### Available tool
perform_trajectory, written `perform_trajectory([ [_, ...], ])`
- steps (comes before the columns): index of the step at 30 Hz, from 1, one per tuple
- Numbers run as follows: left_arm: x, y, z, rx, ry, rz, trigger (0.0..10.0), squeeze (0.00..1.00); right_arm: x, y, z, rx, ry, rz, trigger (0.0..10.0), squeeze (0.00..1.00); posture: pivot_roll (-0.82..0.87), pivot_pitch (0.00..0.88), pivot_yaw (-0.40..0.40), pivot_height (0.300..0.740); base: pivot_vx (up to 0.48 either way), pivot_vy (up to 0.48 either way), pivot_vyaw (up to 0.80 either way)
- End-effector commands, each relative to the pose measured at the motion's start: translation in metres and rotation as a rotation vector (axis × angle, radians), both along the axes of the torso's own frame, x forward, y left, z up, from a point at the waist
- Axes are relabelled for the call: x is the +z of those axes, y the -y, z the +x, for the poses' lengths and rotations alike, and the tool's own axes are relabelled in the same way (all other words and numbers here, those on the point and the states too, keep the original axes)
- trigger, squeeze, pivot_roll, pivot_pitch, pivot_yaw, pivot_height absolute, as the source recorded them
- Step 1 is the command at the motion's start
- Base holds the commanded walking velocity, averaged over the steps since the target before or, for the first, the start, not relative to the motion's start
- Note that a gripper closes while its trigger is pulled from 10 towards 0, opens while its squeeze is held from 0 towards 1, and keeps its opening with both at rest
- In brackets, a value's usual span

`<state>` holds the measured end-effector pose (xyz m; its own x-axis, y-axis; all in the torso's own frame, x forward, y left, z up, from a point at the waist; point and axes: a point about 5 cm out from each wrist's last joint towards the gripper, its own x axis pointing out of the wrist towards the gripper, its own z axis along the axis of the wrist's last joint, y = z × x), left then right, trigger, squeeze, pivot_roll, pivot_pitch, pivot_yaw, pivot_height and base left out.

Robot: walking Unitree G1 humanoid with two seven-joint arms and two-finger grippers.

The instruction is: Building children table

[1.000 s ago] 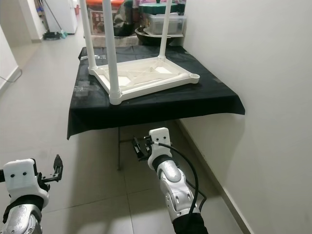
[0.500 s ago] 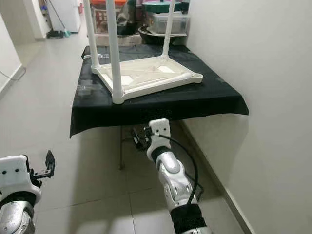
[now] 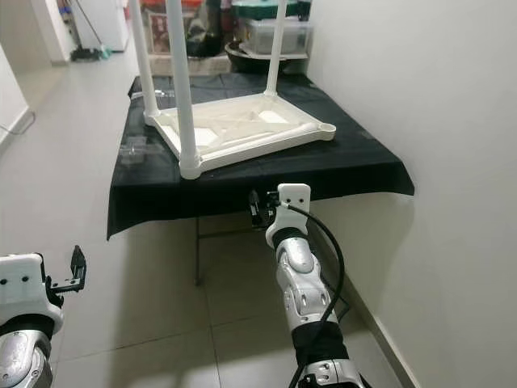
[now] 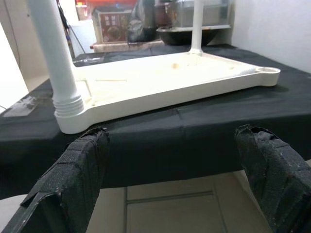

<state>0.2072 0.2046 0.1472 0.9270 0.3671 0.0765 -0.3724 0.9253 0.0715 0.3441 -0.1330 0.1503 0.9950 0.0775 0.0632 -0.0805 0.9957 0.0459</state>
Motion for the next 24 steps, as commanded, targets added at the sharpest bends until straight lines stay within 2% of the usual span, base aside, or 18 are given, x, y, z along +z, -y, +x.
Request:
perform_trajectory([
  [1,0.0005,0.0008,0.0002,-0.004,0.001,0.004,10.0,0.0,-0.0003,-0.004,0.0016,0.015,0.003,-0.004,10.0,0.0,0.01,0.0,-0.031,0.74,0.266,0.0,0.0],
  [24,-0.0006,0.0015,-0.0003,-0.006,-0.001,0.0,10.0,0.0,-0.0046,-0.0078,0.0022,0.02,-0.009,-0.003,10.0,0.0,0.01,0.0,-0.04,0.74,0.264,0.0,0.0],
])
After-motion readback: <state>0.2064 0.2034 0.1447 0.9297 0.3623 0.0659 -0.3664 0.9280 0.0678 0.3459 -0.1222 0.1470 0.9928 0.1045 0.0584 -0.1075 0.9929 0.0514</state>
